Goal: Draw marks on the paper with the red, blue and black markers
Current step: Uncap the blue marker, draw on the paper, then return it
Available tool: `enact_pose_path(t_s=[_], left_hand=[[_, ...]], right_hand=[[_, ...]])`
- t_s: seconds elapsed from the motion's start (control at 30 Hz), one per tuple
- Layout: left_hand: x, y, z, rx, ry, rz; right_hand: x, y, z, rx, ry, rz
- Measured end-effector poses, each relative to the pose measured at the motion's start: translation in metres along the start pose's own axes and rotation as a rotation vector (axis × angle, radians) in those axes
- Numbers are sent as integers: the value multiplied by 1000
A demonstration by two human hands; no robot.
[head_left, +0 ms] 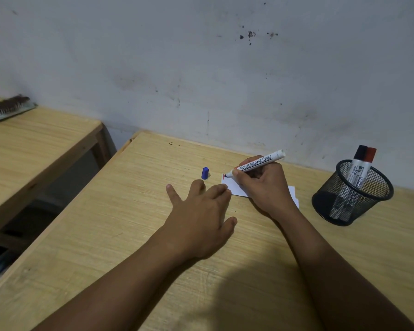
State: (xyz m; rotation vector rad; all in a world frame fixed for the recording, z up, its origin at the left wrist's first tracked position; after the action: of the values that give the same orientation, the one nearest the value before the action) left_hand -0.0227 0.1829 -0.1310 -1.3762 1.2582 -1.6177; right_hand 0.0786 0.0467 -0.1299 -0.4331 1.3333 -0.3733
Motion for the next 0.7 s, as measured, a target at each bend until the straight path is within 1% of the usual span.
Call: enact_pose_path(t_s=[0.6,0.7], left_hand=[[-1,1,1,-6,-15,-5],[-2,1,1,-4,-8,7]], right_hand=[[-2,0,-2,-56,-24,7],[-3,-2,-3,-22,-27,16]])
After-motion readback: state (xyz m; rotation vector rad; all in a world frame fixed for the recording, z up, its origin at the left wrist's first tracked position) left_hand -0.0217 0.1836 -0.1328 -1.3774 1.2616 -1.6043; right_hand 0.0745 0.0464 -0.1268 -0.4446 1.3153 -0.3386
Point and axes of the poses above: each hand's wrist, its own z-axis towards the middle knuckle, its own y-axis out of the palm, x = y × z, the point moved 7 cm from there along z, towards the middle knuckle, and after that the axes turned 7 degrees about -z, right-handed, at the moved point
